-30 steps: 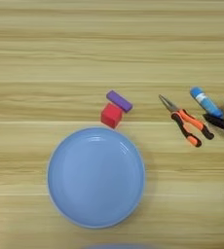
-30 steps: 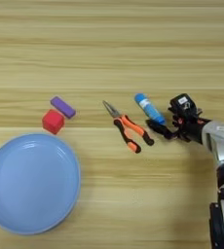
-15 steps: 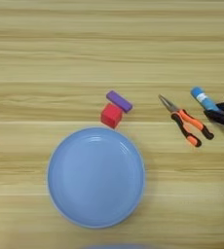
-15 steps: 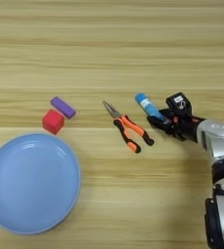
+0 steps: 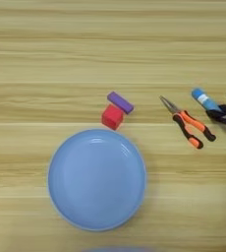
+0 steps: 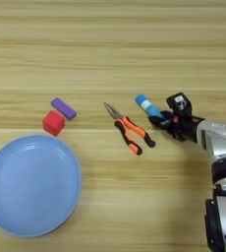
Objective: Move the objects on the table
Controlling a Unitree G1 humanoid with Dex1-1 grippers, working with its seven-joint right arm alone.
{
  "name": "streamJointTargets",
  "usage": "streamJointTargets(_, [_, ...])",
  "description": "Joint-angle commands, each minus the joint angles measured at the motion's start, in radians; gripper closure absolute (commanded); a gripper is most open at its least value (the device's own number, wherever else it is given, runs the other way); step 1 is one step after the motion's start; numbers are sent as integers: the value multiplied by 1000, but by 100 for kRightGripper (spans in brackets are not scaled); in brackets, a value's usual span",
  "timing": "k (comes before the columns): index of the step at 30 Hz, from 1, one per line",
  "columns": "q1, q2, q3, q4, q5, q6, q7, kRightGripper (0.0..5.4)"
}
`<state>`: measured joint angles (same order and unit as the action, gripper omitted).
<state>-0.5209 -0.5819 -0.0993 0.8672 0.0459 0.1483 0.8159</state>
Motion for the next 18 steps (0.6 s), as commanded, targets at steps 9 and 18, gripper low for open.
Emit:
streamJointTargets(9, [108, 44, 38, -740, 74, 220, 17, 401])
streamJointTargets(18, [193, 144, 178, -929, 58, 296, 25, 401])
